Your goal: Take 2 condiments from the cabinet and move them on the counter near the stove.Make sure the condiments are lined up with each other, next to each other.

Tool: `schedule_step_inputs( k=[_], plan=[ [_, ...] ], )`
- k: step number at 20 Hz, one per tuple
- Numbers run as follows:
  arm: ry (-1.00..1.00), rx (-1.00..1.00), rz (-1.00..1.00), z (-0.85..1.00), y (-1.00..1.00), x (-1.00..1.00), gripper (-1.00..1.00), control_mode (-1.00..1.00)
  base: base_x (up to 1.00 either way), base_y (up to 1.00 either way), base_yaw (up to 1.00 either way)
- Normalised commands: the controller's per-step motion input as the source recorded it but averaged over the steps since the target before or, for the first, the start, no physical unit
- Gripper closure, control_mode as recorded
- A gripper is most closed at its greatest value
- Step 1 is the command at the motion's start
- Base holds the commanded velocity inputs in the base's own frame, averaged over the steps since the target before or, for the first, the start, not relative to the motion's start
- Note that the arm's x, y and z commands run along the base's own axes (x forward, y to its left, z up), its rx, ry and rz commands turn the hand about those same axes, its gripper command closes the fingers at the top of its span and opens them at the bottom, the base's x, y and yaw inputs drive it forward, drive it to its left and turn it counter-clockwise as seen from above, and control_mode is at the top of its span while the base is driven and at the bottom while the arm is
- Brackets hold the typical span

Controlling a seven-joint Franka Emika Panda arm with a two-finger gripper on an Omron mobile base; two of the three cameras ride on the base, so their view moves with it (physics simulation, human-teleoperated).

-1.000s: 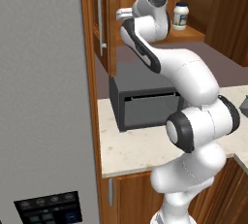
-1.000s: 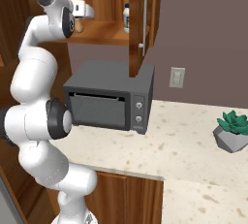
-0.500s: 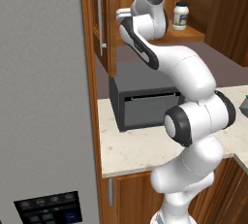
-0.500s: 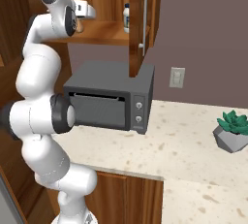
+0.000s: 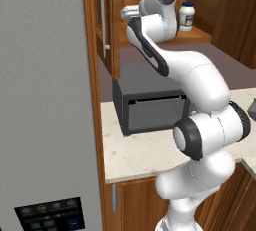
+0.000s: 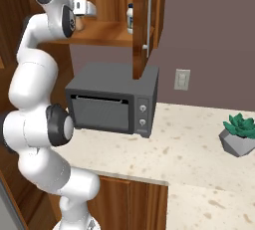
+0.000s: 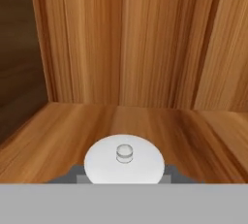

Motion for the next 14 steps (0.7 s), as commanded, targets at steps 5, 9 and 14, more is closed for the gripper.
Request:
schedule_step_inputs(
  k=[5, 9, 14],
  plan=[
    [-0.09, 0.00, 0.00, 0.20, -0.33, -0.87, 1.00, -1.00, 0.00, 0.00, 0.00],
    [0.00, 0.00, 0.00, 0.21, -0.45, -1.00, 1.00, -1.00, 0.00, 0.00, 0.00],
    [0.02, -0.01, 0.00, 0.12, -0.38, -1.00, 1.00, -1.00, 0.00, 0.00, 0.00]
  ],
)
